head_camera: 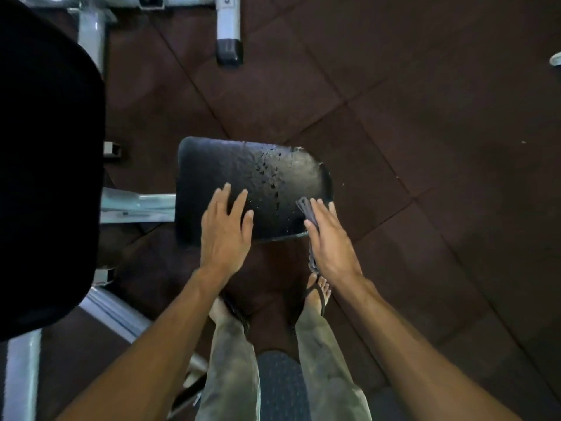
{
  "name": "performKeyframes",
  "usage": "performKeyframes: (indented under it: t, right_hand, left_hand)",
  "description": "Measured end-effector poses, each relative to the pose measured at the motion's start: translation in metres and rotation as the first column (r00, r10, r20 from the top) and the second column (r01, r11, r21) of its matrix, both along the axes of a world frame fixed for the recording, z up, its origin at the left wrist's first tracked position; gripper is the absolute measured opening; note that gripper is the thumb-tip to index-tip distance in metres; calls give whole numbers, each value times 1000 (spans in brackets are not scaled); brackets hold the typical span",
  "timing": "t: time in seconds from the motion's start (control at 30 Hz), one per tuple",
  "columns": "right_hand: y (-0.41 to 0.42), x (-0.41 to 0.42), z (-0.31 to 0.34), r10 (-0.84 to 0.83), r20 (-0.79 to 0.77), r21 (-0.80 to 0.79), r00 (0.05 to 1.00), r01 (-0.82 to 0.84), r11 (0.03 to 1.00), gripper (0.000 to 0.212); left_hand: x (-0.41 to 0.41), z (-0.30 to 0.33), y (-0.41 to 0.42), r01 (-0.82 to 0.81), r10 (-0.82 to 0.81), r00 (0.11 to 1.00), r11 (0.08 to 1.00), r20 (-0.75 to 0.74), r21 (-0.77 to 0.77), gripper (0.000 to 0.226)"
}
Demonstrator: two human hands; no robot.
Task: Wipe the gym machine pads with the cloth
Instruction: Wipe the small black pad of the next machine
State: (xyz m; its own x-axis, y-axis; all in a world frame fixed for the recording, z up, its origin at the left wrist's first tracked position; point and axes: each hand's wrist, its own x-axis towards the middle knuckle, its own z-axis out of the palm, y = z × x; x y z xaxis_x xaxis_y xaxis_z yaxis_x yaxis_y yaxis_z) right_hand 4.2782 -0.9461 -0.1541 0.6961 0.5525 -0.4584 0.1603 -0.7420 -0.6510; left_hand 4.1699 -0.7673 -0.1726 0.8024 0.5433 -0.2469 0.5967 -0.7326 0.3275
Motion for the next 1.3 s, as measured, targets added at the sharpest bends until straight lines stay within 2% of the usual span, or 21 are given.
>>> performKeyframes:
  t: [0.17,0.27,0.33,0.37,0.43,0.5,0.53,0.67,0.77,0.83,0.9,0.97,1.03,1.07,1.17,1.23,1.3]
  right_hand:
    - [60,16,-52,-45,233,11,972,43,999,54]
    - [110,23,-84,-14,440,-126,898,78,989,54]
    - [141,16,-98,-4,500,-194,866,116,974,58]
    - [151,5,-104,17,509,-195,861,96,976,59]
    - [149,-27,-107,163,508,-228,846,-50,972,60]
    - [122,-52,-104,320,508,-297,800,-187,937,59]
    - [104,-55,-104,352,512,-331,784,-198,923,58]
    - [63,-7,-101,260,555,-408,790,-14,913,56]
    - [104,49,-99,30,558,-348,829,201,915,57]
    - [143,57,-100,-48,544,-303,838,250,920,57]
    - [156,27,-103,119,559,-305,820,70,950,57]
    - [127,-20,-100,350,525,-355,776,-174,919,58]
    - [74,-43,-97,456,506,-395,732,-273,877,58]
    - [50,-40,-97,461,507,-419,728,-259,870,58]
    - [30,4,-99,298,530,-434,794,-47,899,56]
    - [65,40,-98,113,566,-375,817,133,918,56]
    - [114,57,-100,15,567,-317,824,201,927,57]
  left_hand:
    - [21,-58,55,176,-178,984,974,3,143,59]
    - [26,-85,83,163,-172,985,967,29,195,60]
    - [23,-100,92,145,-159,986,963,46,225,59]
    - [21,-105,93,134,-152,987,963,60,233,59]
    - [20,-109,93,127,-152,984,967,98,222,57]
    - [20,-107,93,127,-155,980,970,126,207,56]
    - [20,-106,93,126,-154,980,971,127,204,55]
    - [22,-107,91,109,-132,987,969,96,220,55]
    - [23,-110,93,108,-131,988,964,82,245,55]
    - [22,-112,93,112,-137,987,963,86,245,54]
    - [21,-111,93,111,-137,986,963,92,246,54]
    - [21,-109,94,108,-135,985,966,104,237,53]
    - [21,-108,93,104,-134,984,968,117,229,53]
    - [22,-109,93,102,-131,984,968,118,228,54]
    - [22,-110,92,90,-119,987,966,105,242,54]
    - [23,-111,92,92,-119,988,964,95,251,54]
    - [23,-111,91,93,-118,989,963,88,254,54]
